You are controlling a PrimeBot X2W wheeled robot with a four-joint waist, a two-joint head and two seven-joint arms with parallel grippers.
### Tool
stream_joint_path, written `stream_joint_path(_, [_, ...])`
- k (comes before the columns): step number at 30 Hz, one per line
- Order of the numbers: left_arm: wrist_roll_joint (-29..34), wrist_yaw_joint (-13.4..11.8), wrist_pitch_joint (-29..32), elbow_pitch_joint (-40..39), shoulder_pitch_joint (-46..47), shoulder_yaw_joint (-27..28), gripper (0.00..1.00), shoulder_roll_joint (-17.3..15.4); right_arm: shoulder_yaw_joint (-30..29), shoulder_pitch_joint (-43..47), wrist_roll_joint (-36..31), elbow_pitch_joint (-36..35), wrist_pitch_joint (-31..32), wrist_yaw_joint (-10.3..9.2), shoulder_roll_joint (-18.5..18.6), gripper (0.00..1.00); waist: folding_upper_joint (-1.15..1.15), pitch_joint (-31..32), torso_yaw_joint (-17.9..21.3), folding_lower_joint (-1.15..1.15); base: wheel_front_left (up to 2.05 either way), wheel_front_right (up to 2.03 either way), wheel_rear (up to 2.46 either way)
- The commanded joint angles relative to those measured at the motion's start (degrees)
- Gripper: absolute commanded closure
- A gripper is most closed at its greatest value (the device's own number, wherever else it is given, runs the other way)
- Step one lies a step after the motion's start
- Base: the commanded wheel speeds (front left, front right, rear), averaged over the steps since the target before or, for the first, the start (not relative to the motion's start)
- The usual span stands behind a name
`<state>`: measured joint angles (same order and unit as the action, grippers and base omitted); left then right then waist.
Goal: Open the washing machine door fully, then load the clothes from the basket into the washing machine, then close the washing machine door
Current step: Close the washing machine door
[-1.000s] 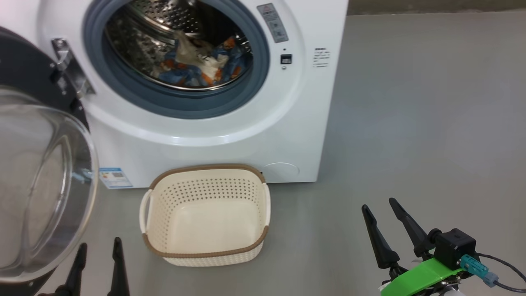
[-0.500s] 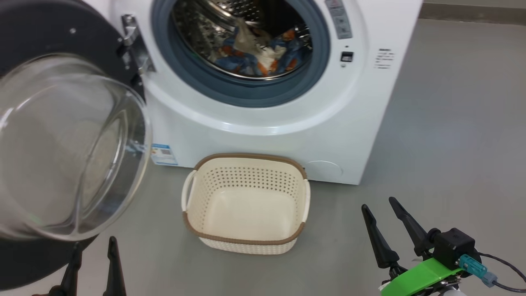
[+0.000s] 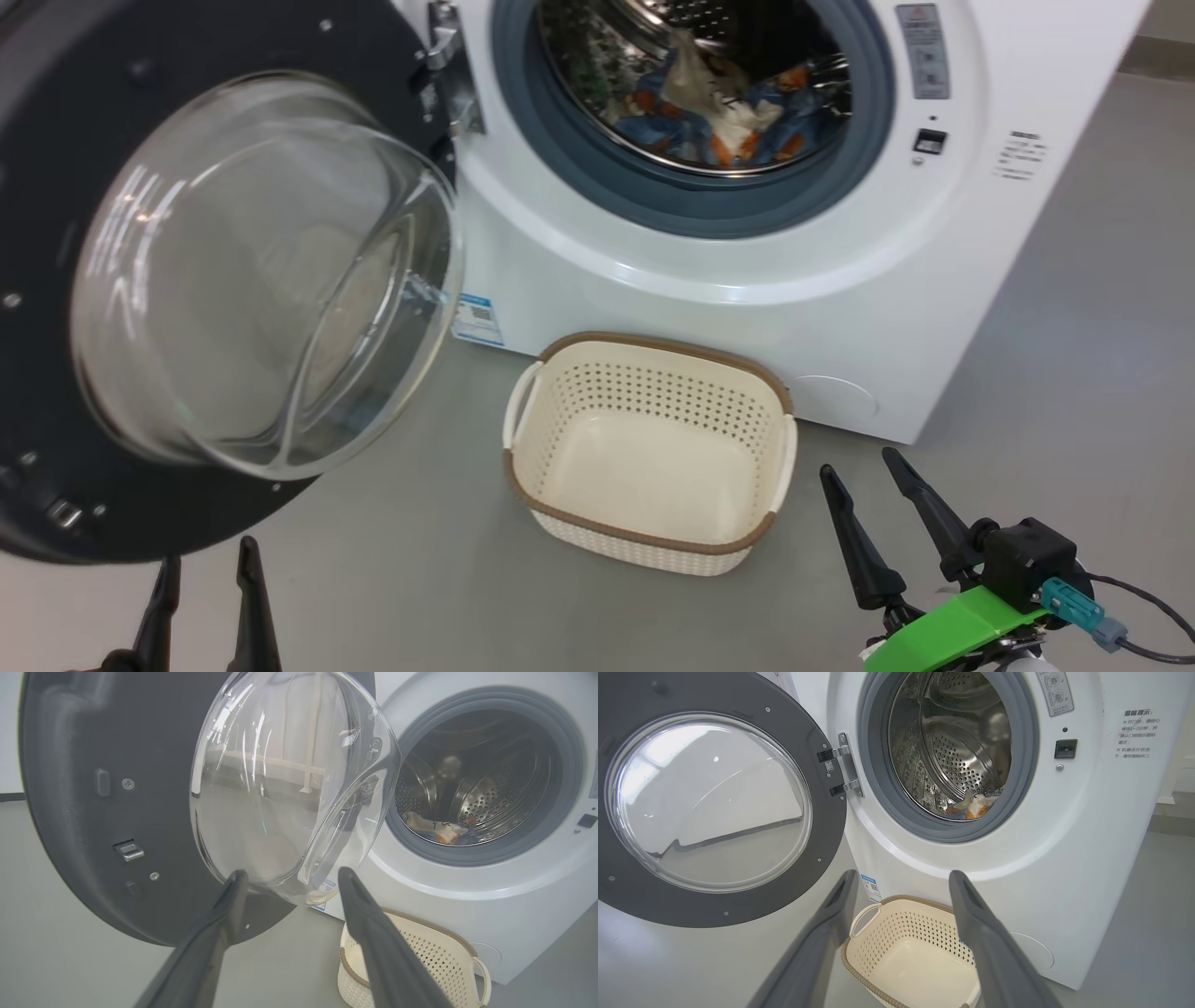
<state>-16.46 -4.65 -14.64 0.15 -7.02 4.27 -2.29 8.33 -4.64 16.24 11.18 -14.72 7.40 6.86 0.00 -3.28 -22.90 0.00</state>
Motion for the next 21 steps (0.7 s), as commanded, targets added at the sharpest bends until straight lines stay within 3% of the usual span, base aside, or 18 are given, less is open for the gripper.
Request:
stream_joint_path(1, [-0.54,-0.46,-0.36,-1.27,2.32,2.13,0.00,-0.59,1.18,-0.98,-0.65,-1.31,-0.28,0.09,-0.05,0.00,0.00,-0.18,-2.46,0.00,0.00,0.00,0.00])
stream_joint_path(13, [-1.45,-1.36,-0.36,-0.21,2.01,2.51,0.00,-0.59,1.26,-0.97,-0.97,-0.86,-0.28,0.09,-0.20,0.00,0.00,0.11,-7.17,0.00,0.00,0.00,0.00])
stream_joint_path(21, [-1.97,-2.04,-0.36,-0.44,1.36,3.25,0.00,-0.59,2.08,-1.46,-0.93,-0.40,-0.28,0.09,-0.27,0.00,0.00,0.04,-7.61,0.00,0.00,0.00,0.00])
